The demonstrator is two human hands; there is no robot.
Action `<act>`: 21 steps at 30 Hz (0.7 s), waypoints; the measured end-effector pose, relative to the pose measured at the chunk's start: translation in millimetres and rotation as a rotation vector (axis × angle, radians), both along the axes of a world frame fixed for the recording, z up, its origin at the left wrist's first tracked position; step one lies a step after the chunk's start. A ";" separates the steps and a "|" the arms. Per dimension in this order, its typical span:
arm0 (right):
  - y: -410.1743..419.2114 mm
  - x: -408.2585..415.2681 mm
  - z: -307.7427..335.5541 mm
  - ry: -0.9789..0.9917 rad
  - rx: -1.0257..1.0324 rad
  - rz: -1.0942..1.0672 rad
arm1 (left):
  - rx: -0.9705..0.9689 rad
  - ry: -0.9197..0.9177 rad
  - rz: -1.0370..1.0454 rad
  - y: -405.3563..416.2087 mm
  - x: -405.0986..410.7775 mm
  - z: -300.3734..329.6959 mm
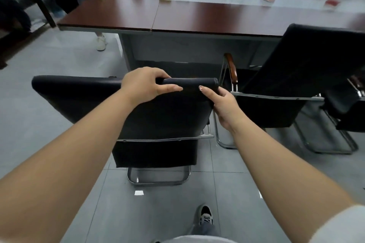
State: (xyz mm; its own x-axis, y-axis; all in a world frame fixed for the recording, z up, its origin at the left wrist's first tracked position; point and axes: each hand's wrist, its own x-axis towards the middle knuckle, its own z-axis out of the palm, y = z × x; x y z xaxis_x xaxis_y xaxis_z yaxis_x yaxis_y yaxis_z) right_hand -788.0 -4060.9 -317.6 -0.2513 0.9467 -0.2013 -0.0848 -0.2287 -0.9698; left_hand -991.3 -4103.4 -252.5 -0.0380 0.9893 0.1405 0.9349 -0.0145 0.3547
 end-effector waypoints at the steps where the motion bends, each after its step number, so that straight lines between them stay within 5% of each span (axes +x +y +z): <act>1: -2.3 0.2 0.0 0.000 0.006 -0.007 | -0.002 -0.006 -0.008 -1.6 -0.1 0.3; 7: -8.8 -6.4 9.1 -0.073 0.067 -0.029 | 0.010 0.008 -0.098 -11.0 -5.9 0.5; 17: -25.3 -26.2 43.8 -0.152 0.474 -0.338 | 0.181 -0.585 -0.023 -61.9 -22.0 -0.5; 21: -46.8 -42.1 45.9 -0.151 0.527 -0.409 | 0.106 -0.734 0.027 -80.3 -27.5 -12.3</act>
